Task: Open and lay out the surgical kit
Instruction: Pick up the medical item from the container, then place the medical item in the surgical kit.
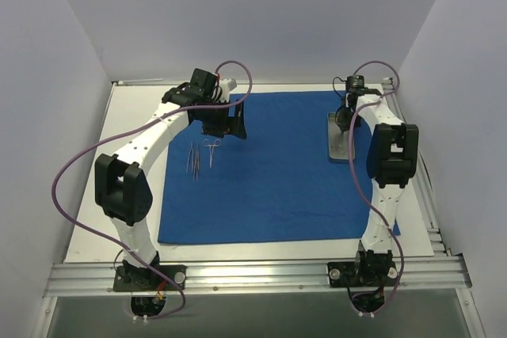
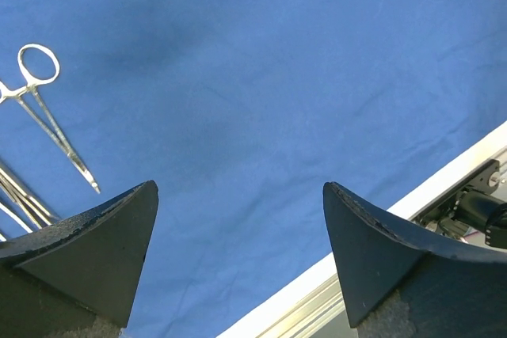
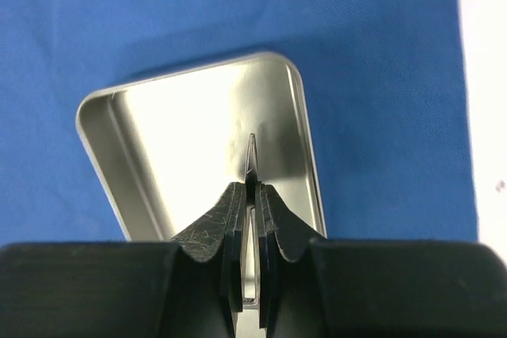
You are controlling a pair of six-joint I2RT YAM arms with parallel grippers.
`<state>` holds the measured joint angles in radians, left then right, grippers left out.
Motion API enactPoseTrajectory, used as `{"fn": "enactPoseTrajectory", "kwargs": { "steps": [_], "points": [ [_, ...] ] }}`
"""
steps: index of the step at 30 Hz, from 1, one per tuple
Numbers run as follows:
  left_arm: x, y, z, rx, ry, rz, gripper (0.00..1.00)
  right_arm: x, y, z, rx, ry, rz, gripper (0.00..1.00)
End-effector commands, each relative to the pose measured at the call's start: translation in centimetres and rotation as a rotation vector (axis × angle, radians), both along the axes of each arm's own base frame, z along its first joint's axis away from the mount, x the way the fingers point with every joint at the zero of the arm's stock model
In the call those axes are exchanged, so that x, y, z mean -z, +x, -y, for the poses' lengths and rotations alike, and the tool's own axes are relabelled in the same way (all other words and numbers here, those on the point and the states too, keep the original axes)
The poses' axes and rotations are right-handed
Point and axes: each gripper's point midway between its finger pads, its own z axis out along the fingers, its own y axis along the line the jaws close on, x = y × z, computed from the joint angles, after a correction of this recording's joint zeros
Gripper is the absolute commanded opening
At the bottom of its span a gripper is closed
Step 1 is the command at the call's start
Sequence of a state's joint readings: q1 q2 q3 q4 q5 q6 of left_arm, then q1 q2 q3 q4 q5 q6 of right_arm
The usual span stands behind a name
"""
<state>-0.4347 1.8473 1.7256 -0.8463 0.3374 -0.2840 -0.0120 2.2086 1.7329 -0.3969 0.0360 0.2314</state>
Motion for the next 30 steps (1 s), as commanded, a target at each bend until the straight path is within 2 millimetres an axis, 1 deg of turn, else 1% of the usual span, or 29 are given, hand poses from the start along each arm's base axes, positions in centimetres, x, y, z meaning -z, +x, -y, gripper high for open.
{"fn": "enactPoseTrajectory", "kwargs": {
  "steps": [1,2,5,9,13,14,15,16,17,18,19,20,21,22,23,24,25,26,27,28,29,30],
  "points": [
    [-4.1,0.7,1.0,0.026,-0.09,0.118,0.94,-5.9,-1.0,-0.3,-0.001,0.0,0.069,0.0],
    [-4.2,0.5,1.1,0.033,-0.098,0.117,0.94,-6.5,-1.1,-0.2,-0.001,-0.002,0.083,0.0],
    [-4.9,0.2,1.9,0.062,-0.141,0.128,0.94,-7.4,-1.3,-0.2,0.0,-0.004,0.104,0.0],
    [-5.4,-0.2,2.8,0.09,-0.175,0.131,0.94,-8.1,-1.6,-0.4,0.004,0.006,0.117,0.0],
    [-6.4,-0.8,4.3,0.156,-0.2,0.165,0.94,-9.5,-2.0,-0.8,0.001,0.032,0.123,0.0],
    [-6.6,-1.3,5.1,0.185,-0.214,0.165,0.94,-10.3,-2.1,-1.5,-0.013,0.049,0.133,0.0],
    [-6.6,-1.5,5.6,0.2,-0.222,0.166,0.94,-10.7,-2.2,-2.9,-0.042,0.073,0.137,0.0],
    [-7.0,-1.4,6.2,0.214,-0.237,0.18,0.94,-11.0,-2.4,-3.4,-0.049,0.087,0.134,0.0],
    [-7.1,-2.1,7.2,0.241,-0.25,0.176,0.94,-11.8,-2.7,-4.5,-0.07,0.108,0.143,0.0],
    [-7.0,-2.3,7.8,0.257,-0.265,0.168,0.96,-12.1,-2.9,-5.1,-0.081,0.119,0.143,0.0],
    [-7.4,-2.4,8.6,0.278,-0.29,0.183,0.97,-12.4,-3.3,-5.8,-0.09,0.132,0.14,0.0],
    [-7.4,-3.0,9.6,0.304,-0.311,0.173,0.98,-13.4,-3.6,-6.4,-0.097,0.145,0.157,0.0],
    [-7.3,-3.1,10.1,0.307,-0.33,0.159,1.0,-13.7,-3.9,-7.8,-0.126,0.158,0.161,0.0],
    [-7.6,-3.1,10.7,0.311,-0.343,0.164,0.92,-14.5,-4.4,-8.6,-0.14,0.167,0.17,0.0],
    [-7.5,-3.0,11.1,0.311,-0.347,0.157,0.9,-14.9,-4.8,-9.3,-0.145,0.181,0.171,0.0],
    [-6.8,-3.2,11.8,0.317,-0.347,0.13,0.87,-15.3,-5.2,-10.8,-0.173,0.199,0.175,0.0],
    [-6.7,-3.1,12.1,0.319,-0.348,0.128,0.85,-15.7,-5.6,-11.6,-0.183,0.212,0.177,0.0],
    [-6.7,-3.1,12.5,0.325,-0.35,0.13,0.85,-16.4,-6.1,-12.4,-0.194,0.226,0.19,0.0],
    [-6.2,-3.0,12.9,0.326,-0.348,0.119,0.84,-16.8,-6.4,-13.2,-0.189,0.248,0.196,0.0],
    [-6.1,-3.0,13.2,0.325,-0.346,0.125,0.84,-17.3,-6.8,-14.5,-0.211,0.272,0.204,0.0],
    [-5.9,-3.0,13.5,0.324,-0.346,0.119,0.84,-18.0,-7.2,-15.2,-0.215,0.289,0.215,0.0],
    [-5.6,-2.9,13.8,0.311,-0.347,0.108,0.84,-18.0,-7.5,-15.8,-0.205,0.309,0.213,0.0]
  ]
}}
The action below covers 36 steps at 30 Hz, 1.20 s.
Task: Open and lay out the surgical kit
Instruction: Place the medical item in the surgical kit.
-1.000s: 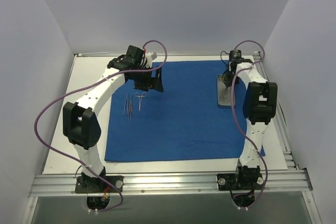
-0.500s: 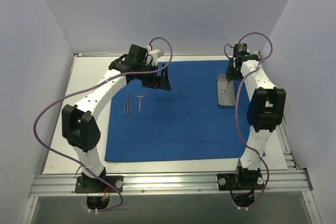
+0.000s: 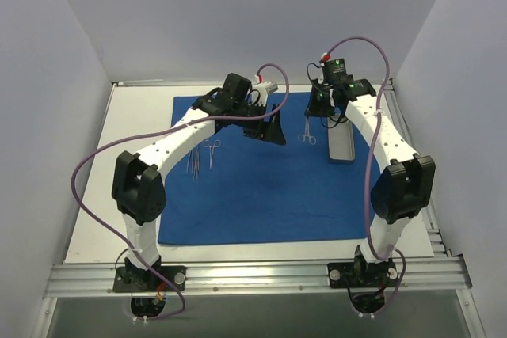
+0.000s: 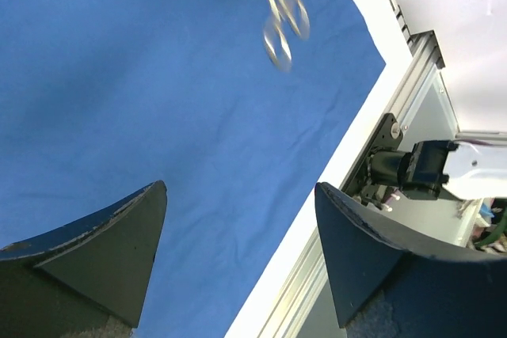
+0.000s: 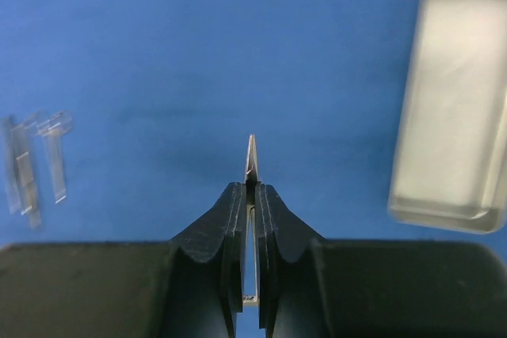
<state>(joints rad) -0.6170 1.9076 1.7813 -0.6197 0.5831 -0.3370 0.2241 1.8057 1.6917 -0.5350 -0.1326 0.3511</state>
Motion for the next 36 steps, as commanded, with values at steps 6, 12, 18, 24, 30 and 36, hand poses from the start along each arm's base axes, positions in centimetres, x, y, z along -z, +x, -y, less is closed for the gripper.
{"fn": "enactPoseTrajectory", "kwargs": {
  "steps": [6,12,18,24,30,36],
  "points": [
    [-1.1,1.3,2.6,-0.028,-0.105,-0.02,0.84,-3.8,-3.7,-4.5,-0.017,0.123,0.029,0.0],
    [-1.4,0.9,3.7,-0.015,-0.154,-0.039,0.84,-4.2,-4.4,-5.3,-0.028,0.131,0.033,0.0],
    [-0.9,0.2,4.6,0.008,-0.179,-0.079,0.76,-4.5,-4.2,-5.7,-0.034,0.145,0.04,0.0],
    [0.0,-0.1,5.1,0.02,-0.175,-0.116,0.51,-5.1,-4.1,-6.1,-0.038,0.168,0.047,0.0],
    [0.6,-0.7,4.8,0.065,-0.161,-0.143,0.02,-5.7,-4.2,-6.3,-0.047,0.183,0.051,0.0],
    [1.9,-1.5,0.6,0.084,-0.067,-0.186,0.02,-6.7,-4.8,-4.9,-0.136,0.066,0.097,0.35]
  ]
}}
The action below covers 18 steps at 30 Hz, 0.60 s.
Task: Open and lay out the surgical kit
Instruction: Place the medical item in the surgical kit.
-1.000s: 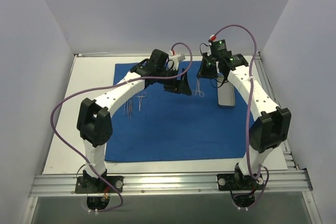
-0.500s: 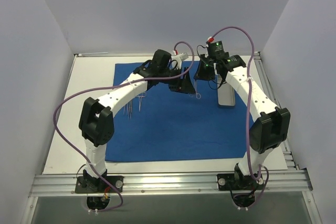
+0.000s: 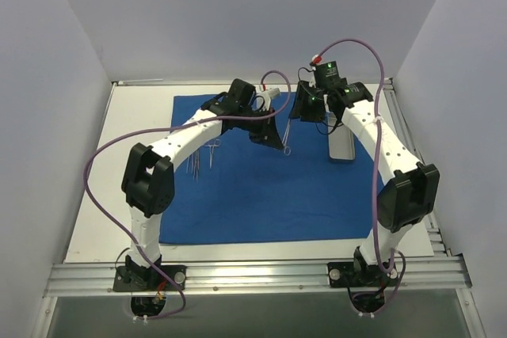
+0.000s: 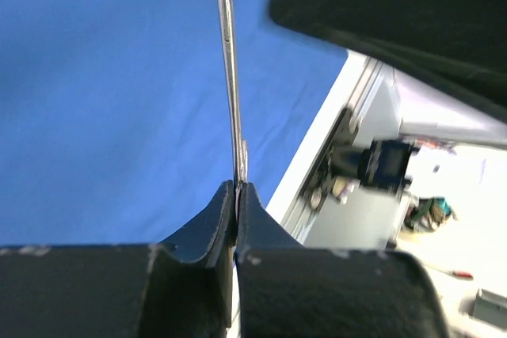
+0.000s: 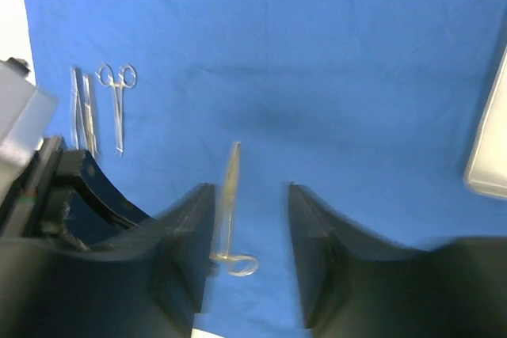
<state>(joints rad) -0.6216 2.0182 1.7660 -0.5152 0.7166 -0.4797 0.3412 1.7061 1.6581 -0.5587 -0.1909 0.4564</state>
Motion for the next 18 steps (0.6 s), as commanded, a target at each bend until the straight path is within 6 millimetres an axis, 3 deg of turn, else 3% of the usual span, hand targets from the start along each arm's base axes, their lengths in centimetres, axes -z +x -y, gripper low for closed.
{"fn": "enactPoseTrajectory", "kwargs": {
  "steps": [1,4,6,7,8,9,10,11,12,13,14,15,18],
  "points": [
    [-1.1,-1.5,-2.7,0.076,0.01,-0.019,0.02,-4.2,-1.1,1.0,-0.084,-0.063,0.128,0.44],
    [-0.7,-3.0,-5.5,0.112,0.049,-0.089,0.02,-5.7,-2.1,0.6,-0.223,-0.089,0.226,0.57],
    [-0.7,-4.8,-6.9,0.155,0.08,-0.112,0.02,-5.0,-3.2,0.4,-0.3,-0.136,0.26,0.62],
    [-0.8,-5.5,-7.2,0.168,0.08,-0.124,0.02,-6.6,-4.3,-0.7,-0.35,-0.14,0.345,0.62],
    [-0.8,-6.4,-7.7,0.176,0.084,-0.141,0.02,-5.0,-5.5,-1.0,-0.405,-0.173,0.35,0.62],
    [-0.7,-7.1,-8.0,0.187,0.087,-0.151,0.02,-5.6,-5.7,-1.5,-0.491,-0.236,0.454,0.61],
    [-1.1,-7.7,-8.1,0.201,0.07,-0.155,0.02,-7.4,-7.8,-2.5,-0.549,-0.252,0.555,0.6],
    [-1.7,-8.4,-8.3,0.21,0.054,-0.151,0.02,-7.7,-8.6,-2.6,-0.57,-0.27,0.602,0.6],
    [-1.3,-9.2,-8.5,0.223,0.051,-0.171,0.02,-6.7,-9.3,-2.6,-0.618,-0.308,0.632,0.61],
    [-1.5,-9.9,-8.6,0.246,0.029,-0.188,0.02,-7.6,-10.3,-2.4,-0.637,-0.313,0.68,0.61],
    [-1.8,-10.5,-8.7,0.263,0.024,-0.187,0.02,-7.3,-11.2,-3.1,-0.685,-0.319,0.693,0.6],
    [-1.5,-11.1,-9.0,0.273,0.029,-0.201,0.02,-6.2,-12.0,-3.3,-0.733,-0.342,0.675,0.6],
    [-2.5,-12.2,-8.9,0.29,-0.007,-0.209,0.03,-5.7,-13.3,-4.3,-0.804,-0.418,0.729,0.57]
  ]
}}
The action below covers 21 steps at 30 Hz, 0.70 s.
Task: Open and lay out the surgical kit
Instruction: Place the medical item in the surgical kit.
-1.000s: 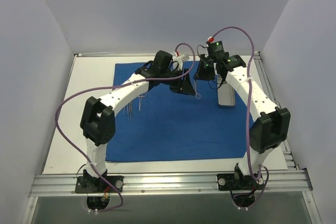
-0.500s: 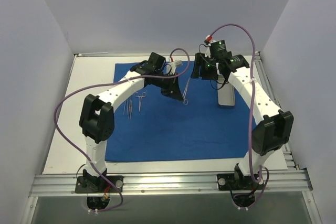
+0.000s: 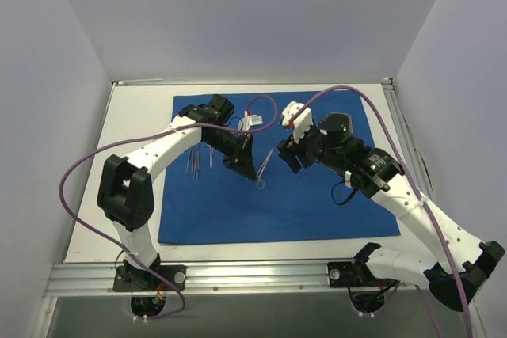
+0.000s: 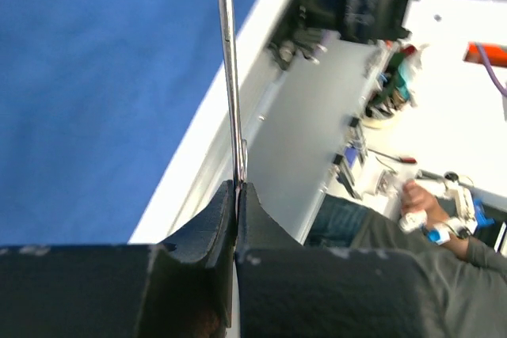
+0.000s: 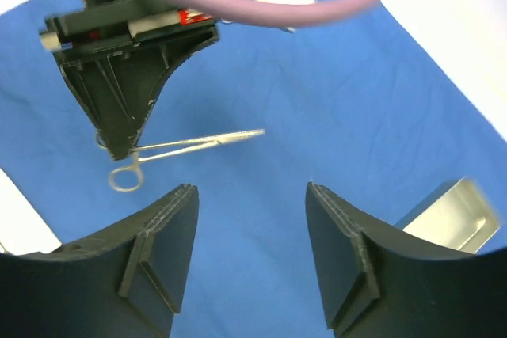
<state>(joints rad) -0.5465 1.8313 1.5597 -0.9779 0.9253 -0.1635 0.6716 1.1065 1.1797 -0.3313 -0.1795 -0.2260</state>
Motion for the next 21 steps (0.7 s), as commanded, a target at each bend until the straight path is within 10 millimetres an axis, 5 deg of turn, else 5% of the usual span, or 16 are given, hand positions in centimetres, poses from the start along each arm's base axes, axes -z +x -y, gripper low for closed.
{"fn": "enactPoseTrajectory", "kwargs": {
  "steps": [1,9,21],
  "points": [
    [-3.1,-2.3,-0.1,0.058,-0.116,0.004,0.04,1.3,0.5,-0.8,-0.082,-0.136,0.123,0.55],
    [-4.6,-4.4,1.0,0.098,-0.136,0.027,0.06,4.4,-1.6,-0.9,-0.336,-0.409,0.126,0.48],
    [-3.5,-6.1,2.2,0.148,-0.126,0.004,0.06,4.6,-3.3,-0.8,-0.457,-0.493,0.177,0.49]
  ]
}}
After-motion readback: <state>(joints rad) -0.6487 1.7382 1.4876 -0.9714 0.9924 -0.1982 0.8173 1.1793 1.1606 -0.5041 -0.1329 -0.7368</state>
